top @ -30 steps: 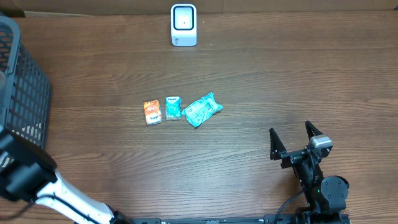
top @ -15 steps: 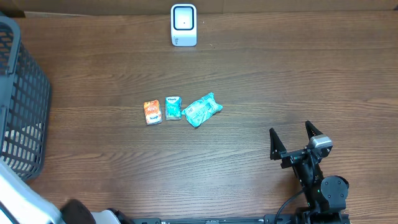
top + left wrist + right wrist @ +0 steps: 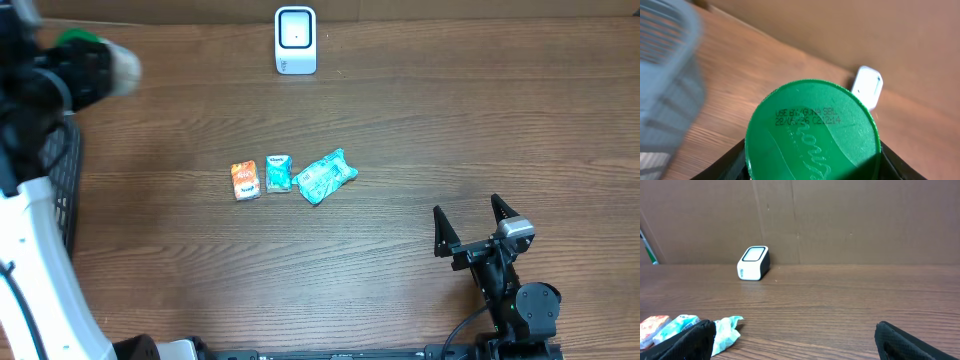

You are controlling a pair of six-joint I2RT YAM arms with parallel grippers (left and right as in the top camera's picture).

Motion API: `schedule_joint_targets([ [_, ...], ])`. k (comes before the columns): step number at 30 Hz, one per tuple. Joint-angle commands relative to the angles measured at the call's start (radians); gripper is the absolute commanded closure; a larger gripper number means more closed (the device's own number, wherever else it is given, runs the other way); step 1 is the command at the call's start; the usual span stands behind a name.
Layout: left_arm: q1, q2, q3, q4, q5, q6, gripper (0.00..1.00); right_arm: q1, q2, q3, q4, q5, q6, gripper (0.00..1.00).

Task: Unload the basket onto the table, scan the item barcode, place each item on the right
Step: 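Reach the left gripper into the basket and grasp the green-capped bottle, then carry the green-capped bottle past the scanner and set it on the table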

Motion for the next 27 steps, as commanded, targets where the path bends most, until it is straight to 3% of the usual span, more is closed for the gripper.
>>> schedule_joint_targets([
  [1,-0.082,0.043,-0.003,-0.018,0.019,0.037,0.59,0.002,-0.007,-0.010,0.004,-0.005,0.003,0.00],
  [5,-0.168,0.127,-0.003,-0.056,0.019,0.055,0.62,0.002,-0.007,-0.010,0.004,-0.005,0.003,0.00],
  [18,-0.418,0.402,-0.003,-0.035,-0.005,0.067,0.57,0.002,-0.007,-0.010,0.004,-0.005,0.003,0.00],
  [27,-0.539,0.555,-0.004,-0.026,-0.050,0.064,0.63,0.002,-0.007,-0.010,0.004,-0.005,0.003,0.00],
])
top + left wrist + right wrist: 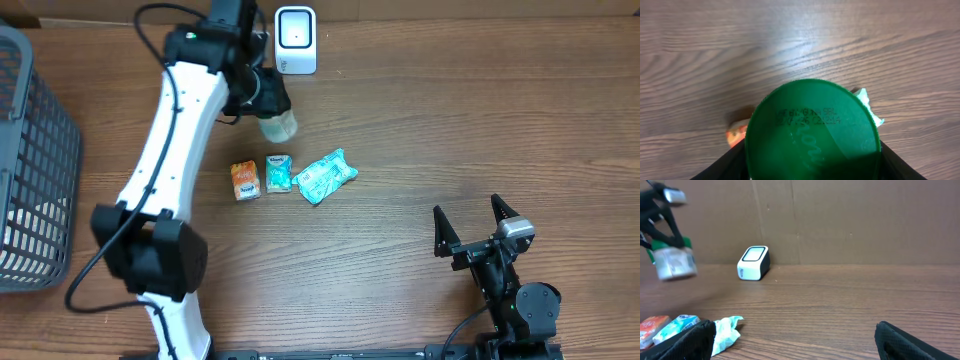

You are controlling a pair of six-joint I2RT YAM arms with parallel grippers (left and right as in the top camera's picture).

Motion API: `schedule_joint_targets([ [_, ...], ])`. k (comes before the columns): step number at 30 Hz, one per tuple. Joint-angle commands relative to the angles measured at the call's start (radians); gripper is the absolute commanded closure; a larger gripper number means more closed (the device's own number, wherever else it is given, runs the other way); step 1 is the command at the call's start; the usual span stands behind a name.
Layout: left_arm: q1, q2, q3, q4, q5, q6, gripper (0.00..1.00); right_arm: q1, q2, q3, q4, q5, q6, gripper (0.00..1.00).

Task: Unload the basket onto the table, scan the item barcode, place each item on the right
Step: 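Carry the green-capped bottle past the scanner and set it on the table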

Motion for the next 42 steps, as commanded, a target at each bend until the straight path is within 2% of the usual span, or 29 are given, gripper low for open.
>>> schedule_joint_targets([
  [1,-0.062,0.063,0.003,0.019,-0.010,0.018,0.63,0.002,-0.007,-0.010,0.004,-0.005,0.004,0.00],
  [8,-0.195,0.145,0.003,0.118,-0.021,0.017,0.63,0.002,-0.007,-0.010,0.004,-0.005,0.004,0.00],
  [17,-0.323,0.145,0.003,0.260,-0.085,0.006,0.65,0.002,-0.007,-0.010,0.004,-0.005,0.004,0.00],
  [23,-0.393,0.155,0.002,0.258,-0.093,0.006,0.65,0.002,-0.007,-0.010,0.004,-0.005,0.004,0.00],
  [29,-0.445,0.176,-0.005,0.253,-0.163,0.007,0.62,0.002,-0.007,-0.010,0.004,-0.005,0.004,0.00],
  [38,-0.452,0.260,-0.005,0.255,-0.162,0.006,0.63,0.002,-0.007,-0.010,0.004,-0.005,0.004,0.00],
  [42,-0.452,0.288,-0.005,0.262,-0.134,0.006,0.59,0.002,-0.007,-0.010,0.004,-0.005,0.004,0.00],
])
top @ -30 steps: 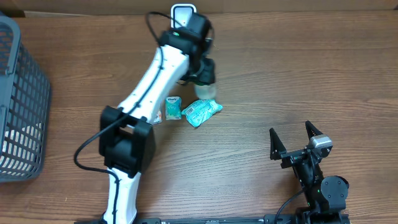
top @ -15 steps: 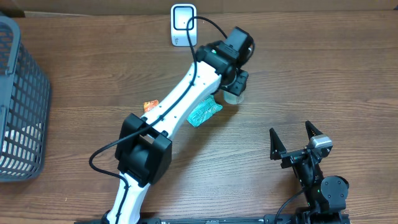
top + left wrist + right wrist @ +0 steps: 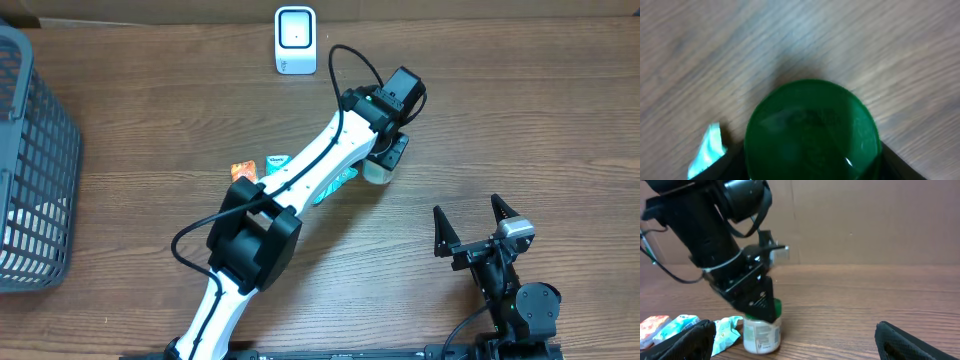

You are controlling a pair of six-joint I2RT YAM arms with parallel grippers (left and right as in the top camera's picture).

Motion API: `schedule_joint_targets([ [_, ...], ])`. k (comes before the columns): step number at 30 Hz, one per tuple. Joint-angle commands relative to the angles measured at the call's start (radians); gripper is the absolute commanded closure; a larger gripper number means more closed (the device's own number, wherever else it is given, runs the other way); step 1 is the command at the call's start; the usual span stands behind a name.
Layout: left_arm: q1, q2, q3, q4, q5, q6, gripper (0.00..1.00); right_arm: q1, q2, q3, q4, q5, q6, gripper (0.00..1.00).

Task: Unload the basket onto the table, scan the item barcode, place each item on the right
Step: 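Carry the green-capped bottle past the scanner and set it on the table, then return the left gripper to the basket and grasp the clear plastic bag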

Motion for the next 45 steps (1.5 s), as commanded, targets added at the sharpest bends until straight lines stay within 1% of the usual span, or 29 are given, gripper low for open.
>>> schedule_joint_targets([
  [1,0.003,0.032,-0.004,-0.005,0.014,0.004,0.57,0.002,-0.007,-0.010,0.005,-0.005,0.004,0.00],
  [2,0.001,0.032,-0.004,0.001,0.014,-0.001,0.53,0.002,-0.007,-0.010,0.005,-0.005,0.004,0.00],
  [3,-0.002,0.032,-0.004,0.006,0.014,-0.003,0.46,0.002,-0.007,-0.010,0.005,-0.005,0.004,0.00],
  [5,-0.003,0.032,-0.002,0.011,0.014,-0.003,0.23,0.002,-0.007,-0.010,0.005,-0.005,0.004,0.00],
  [7,-0.003,0.030,0.000,0.007,0.014,-0.003,0.11,0.002,-0.007,-0.010,0.005,-0.005,0.004,0.00],
  [8,-0.003,0.029,0.008,0.001,0.021,-0.002,0.07,0.002,-0.007,-0.010,0.005,-0.005,0.004,0.00],
  [14,0.003,-0.034,0.076,-0.045,0.008,0.003,0.00,0.002,-0.007,-0.010,0.005,-0.005,0.004,0.00],
  [18,0.033,-0.127,0.153,-0.078,-0.021,0.002,0.00,0.002,-0.007,-0.010,0.005,-0.005,0.004,0.00],
  [22,0.098,-0.248,0.246,-0.152,-0.031,-0.001,0.00,0.002,-0.007,-0.010,0.005,-0.005,0.004,0.00],
  [26,0.200,-0.384,0.307,-0.243,-0.032,-0.014,0.00,0.002,-0.007,-0.010,0.005,-0.005,0.004,0.00],
  [29,0.317,-0.492,0.324,-0.306,-0.032,-0.014,0.00,0.002,-0.007,-0.010,0.005,-0.005,0.004,0.00],
  [31,0.423,-0.560,0.324,-0.339,-0.032,-0.031,0.01,0.002,-0.007,-0.010,0.005,-0.005,0.004,0.00],
  [36,0.777,-0.676,0.324,-0.413,-0.035,-0.149,0.00,0.002,-0.007,-0.010,0.005,-0.005,0.004,0.00],
  [39,1.027,-0.693,0.324,-0.460,-0.028,-0.244,0.00,0.002,-0.007,-0.010,0.005,-0.005,0.004,0.00],
  [41,1.166,-0.684,0.319,-0.491,-0.024,-0.283,0.00,0.002,-0.007,-0.010,0.005,-0.005,0.004,0.00],
  [43,1.304,-0.666,0.301,-0.513,-0.024,-0.302,0.00,0.002,-0.007,-0.010,0.005,-0.005,0.004,0.00],
  [45,1.400,-0.639,0.288,-0.510,-0.058,-0.300,0.00,0.002,-0.007,-0.010,0.005,-0.005,0.004,0.00],
])
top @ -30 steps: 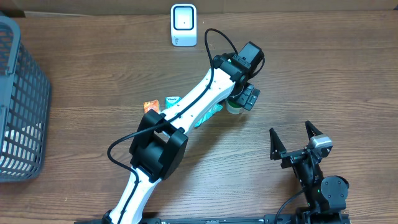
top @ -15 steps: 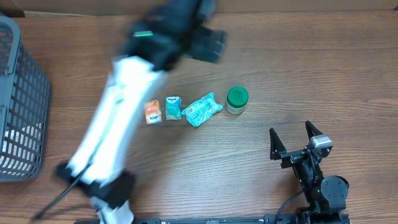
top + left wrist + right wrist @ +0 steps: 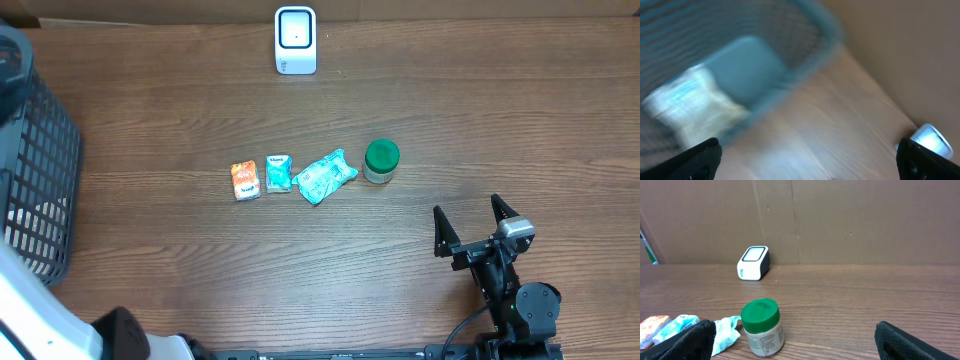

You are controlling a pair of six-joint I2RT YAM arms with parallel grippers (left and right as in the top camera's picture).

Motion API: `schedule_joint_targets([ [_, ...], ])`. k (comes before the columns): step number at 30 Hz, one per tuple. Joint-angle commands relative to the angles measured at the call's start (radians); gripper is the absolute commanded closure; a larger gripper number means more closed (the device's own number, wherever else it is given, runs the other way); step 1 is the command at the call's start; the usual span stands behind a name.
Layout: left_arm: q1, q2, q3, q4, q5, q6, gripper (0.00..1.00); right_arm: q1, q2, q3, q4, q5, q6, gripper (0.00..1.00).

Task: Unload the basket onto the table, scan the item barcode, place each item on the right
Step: 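Return the left gripper to the basket and grasp the clear plastic bag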

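A small white jar with a green lid [image 3: 381, 160] stands upright on the table, just right of the teal bag [image 3: 326, 176]; the jar [image 3: 762, 327] shows in the right wrist view too. The white scanner [image 3: 295, 40] stands at the table's far edge. My left gripper [image 3: 807, 160] is open and empty, blurred, near the grey basket [image 3: 765, 55] with the scanner [image 3: 930, 140] at its right. My right gripper [image 3: 480, 225] stands open at the front right, well apart from the jar.
An orange packet [image 3: 245, 181] and a small teal packet [image 3: 278, 173] lie in a row left of the teal bag. The dark wire basket [image 3: 30, 150] stands at the far left with a pale packet [image 3: 690, 105] inside. A cardboard wall [image 3: 840, 220] backs the table.
My left gripper was shut on the jar, right of the teal bag. Now the jar stands there alone and the left gripper is open, over by the basket.
My left gripper held the green-lidded jar up by the basket at the far left. Then it held the jar near the scanner, then low beside the teal bag. Now the jar stands free there, and the left gripper is open at the basket. The right arm stayed still.
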Motion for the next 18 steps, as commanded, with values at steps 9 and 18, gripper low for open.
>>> schedule_joint_targets([
  [9,0.306,0.218,-0.093,-0.030,-0.112,-0.040,0.00,0.002,-0.007,-0.010,0.005,-0.005,0.004,0.00],
  [18,0.309,0.375,-0.227,0.041,-0.191,-0.037,0.00,0.002,-0.007,-0.010,0.005,-0.005,0.004,0.00],
])
